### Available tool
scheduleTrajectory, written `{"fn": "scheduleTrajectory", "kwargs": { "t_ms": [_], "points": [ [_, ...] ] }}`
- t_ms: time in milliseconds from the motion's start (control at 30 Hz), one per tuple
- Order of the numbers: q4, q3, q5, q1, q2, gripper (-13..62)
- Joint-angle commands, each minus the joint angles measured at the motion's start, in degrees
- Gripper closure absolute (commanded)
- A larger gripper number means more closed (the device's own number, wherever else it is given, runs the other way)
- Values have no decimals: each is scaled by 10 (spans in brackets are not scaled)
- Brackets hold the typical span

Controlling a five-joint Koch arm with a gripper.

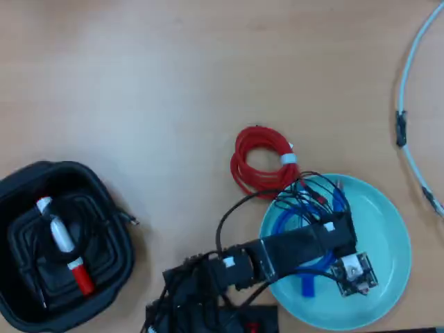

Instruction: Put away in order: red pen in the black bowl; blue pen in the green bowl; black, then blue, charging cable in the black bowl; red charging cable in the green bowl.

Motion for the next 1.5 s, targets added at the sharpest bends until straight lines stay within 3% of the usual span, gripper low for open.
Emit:
{"fn": "scheduleTrajectory", "kwargs": {
  "t_ms": [0, 900, 967, 1100, 1233, 1300, 1467],
  "points": [
    [-20, -69, 4, 4, 1, 561],
    [-25, -54, 3, 3, -16, 541],
    [-27, -49, -1, 3, -17, 474],
    [-31, -43, -1, -1, -16, 210],
    [-27, -47, 1, -2, -11, 14],
    [-24, -48, 2, -1, -8, -38],
    [4, -63, 2, -6, 39, -49]
  ]
}}
